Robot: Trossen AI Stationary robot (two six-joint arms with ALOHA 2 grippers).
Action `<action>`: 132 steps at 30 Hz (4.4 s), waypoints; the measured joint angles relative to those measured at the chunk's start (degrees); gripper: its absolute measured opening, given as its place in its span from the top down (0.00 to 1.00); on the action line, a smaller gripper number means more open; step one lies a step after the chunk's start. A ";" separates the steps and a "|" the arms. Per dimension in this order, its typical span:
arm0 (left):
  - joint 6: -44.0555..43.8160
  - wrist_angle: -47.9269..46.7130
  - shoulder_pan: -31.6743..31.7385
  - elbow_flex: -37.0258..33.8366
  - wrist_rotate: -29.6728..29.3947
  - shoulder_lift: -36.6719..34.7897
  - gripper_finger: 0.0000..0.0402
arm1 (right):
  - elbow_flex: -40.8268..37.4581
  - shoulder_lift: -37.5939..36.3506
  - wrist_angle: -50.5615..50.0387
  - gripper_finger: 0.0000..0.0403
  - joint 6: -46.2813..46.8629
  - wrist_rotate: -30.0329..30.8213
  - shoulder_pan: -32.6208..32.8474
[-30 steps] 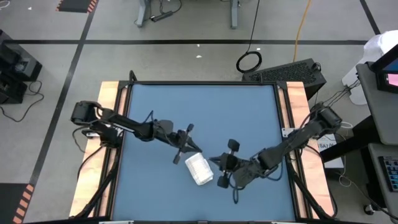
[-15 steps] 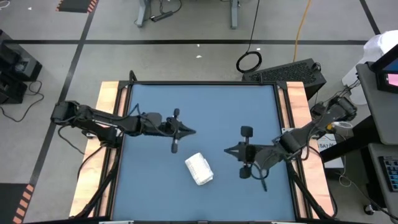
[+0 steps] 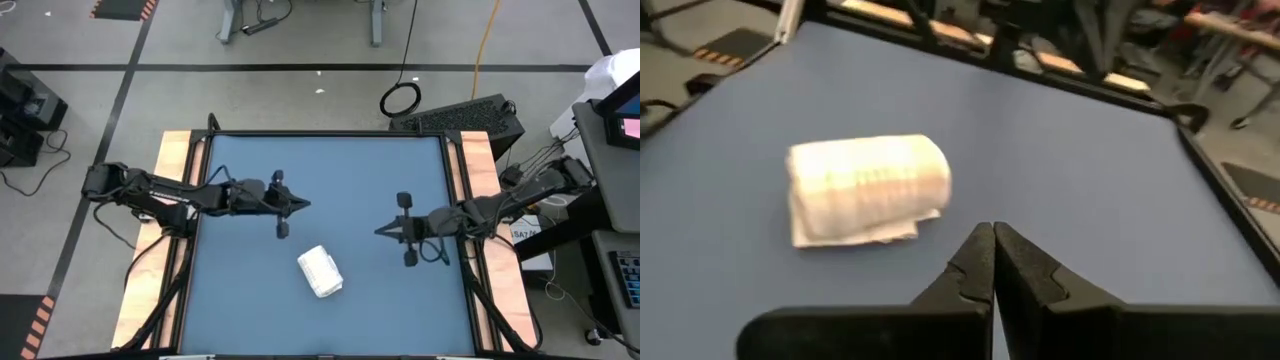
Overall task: Roll towel into tight, uniform cylinder
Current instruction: Return to Home Position
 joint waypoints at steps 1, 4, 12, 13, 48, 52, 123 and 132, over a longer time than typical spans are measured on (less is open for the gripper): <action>-0.76 0.08 0.39 -0.72 0.07 0.04 0.96 | -2.34 -1.36 1.96 1.00 -0.51 -0.06 -0.66; -2.49 1.91 0.68 -3.27 1.54 0.09 0.96 | -8.58 -5.25 7.48 1.00 -1.39 -1.58 -2.65; -6.72 19.11 0.16 -18.22 -2.50 0.10 0.98 | -19.30 -12.51 14.88 1.00 0.24 -2.97 -5.18; -7.46 22.15 0.15 -20.14 -2.59 0.11 0.99 | -19.79 -13.06 14.81 1.00 0.27 -2.95 -5.31; -2.00 22.20 -0.61 -29.38 0.20 -18.43 0.99 | -25.59 -18.10 15.27 1.00 2.20 -10.43 -9.68; -1.84 16.05 -0.61 -29.38 0.28 -24.26 0.99 | -25.59 -19.23 15.15 1.00 1.59 -12.07 -9.68; -1.67 -18.05 -1.75 -36.09 3.17 -71.66 0.99 | -25.52 -51.68 -2.34 1.00 -5.02 -13.16 -16.04; -1.62 -19.31 -1.75 -34.87 4.09 -74.68 0.99 | -25.52 -51.65 -2.05 1.00 -2.00 -11.67 -16.06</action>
